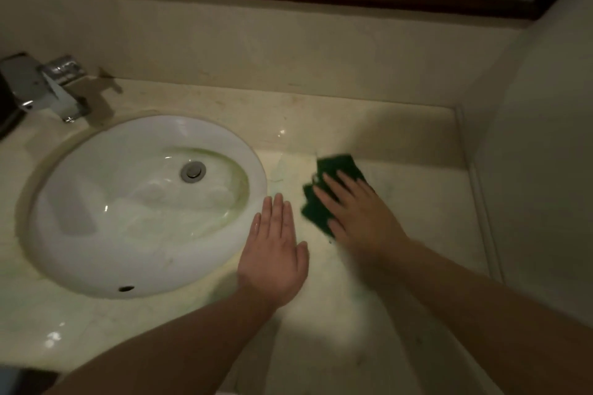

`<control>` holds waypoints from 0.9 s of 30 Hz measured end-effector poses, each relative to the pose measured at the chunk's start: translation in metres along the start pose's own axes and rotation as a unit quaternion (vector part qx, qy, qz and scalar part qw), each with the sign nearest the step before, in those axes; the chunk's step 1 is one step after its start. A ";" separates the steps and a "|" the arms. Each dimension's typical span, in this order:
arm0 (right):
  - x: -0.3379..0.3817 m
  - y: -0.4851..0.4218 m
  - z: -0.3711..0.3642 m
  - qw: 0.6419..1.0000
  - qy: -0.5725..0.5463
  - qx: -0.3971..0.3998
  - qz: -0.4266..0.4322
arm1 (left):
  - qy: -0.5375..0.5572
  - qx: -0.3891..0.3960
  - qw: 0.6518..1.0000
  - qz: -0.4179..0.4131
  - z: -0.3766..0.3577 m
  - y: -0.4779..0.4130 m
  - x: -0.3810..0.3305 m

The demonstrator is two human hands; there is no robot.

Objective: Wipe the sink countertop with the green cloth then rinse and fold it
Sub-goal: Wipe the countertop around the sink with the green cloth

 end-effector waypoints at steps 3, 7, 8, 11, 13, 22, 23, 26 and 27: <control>0.021 0.122 -0.013 0.999 -0.039 0.010 -0.027 | -0.007 0.002 1.000 0.003 0.002 0.001 -0.002; 0.018 0.147 -0.014 0.997 -0.032 0.042 -0.052 | 0.002 0.003 1.000 0.008 0.002 0.002 -0.003; 0.006 0.127 -0.012 0.996 -0.033 0.034 -0.075 | 0.002 0.003 1.000 0.004 0.002 0.001 -0.003; -0.043 0.036 -0.003 0.986 -0.022 0.006 -0.165 | 0.002 -0.006 1.000 0.000 0.000 0.000 -0.001; -0.042 -0.022 0.004 0.989 0.002 0.004 -0.150 | 0.001 -0.013 1.000 -0.010 0.000 0.000 -0.001; -0.099 -0.016 -0.007 0.954 -0.015 -0.021 -0.300 | 0.000 -0.024 1.000 -0.011 -0.001 0.001 0.000; -0.099 0.005 -0.009 0.938 -0.036 -0.024 -0.344 | -0.001 -0.020 1.000 -0.011 0.000 0.001 0.000; -0.030 0.064 -0.009 0.929 -0.046 -0.016 -0.366 | -0.002 -0.013 1.000 -0.008 0.000 0.001 -0.001; 0.002 0.077 -0.008 0.943 -0.038 -0.011 -0.332 | -0.004 -0.014 1.000 -0.008 0.000 0.001 -0.001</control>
Point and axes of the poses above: each hand's wrist, its own y-axis away from the middle knuckle, its own z-axis out of the back of the hand, x = y × z, the point moved 3 cm from there along -y, towards the middle knuckle, and after that the axes turned 9 degrees about y, right-handed, at the moved point
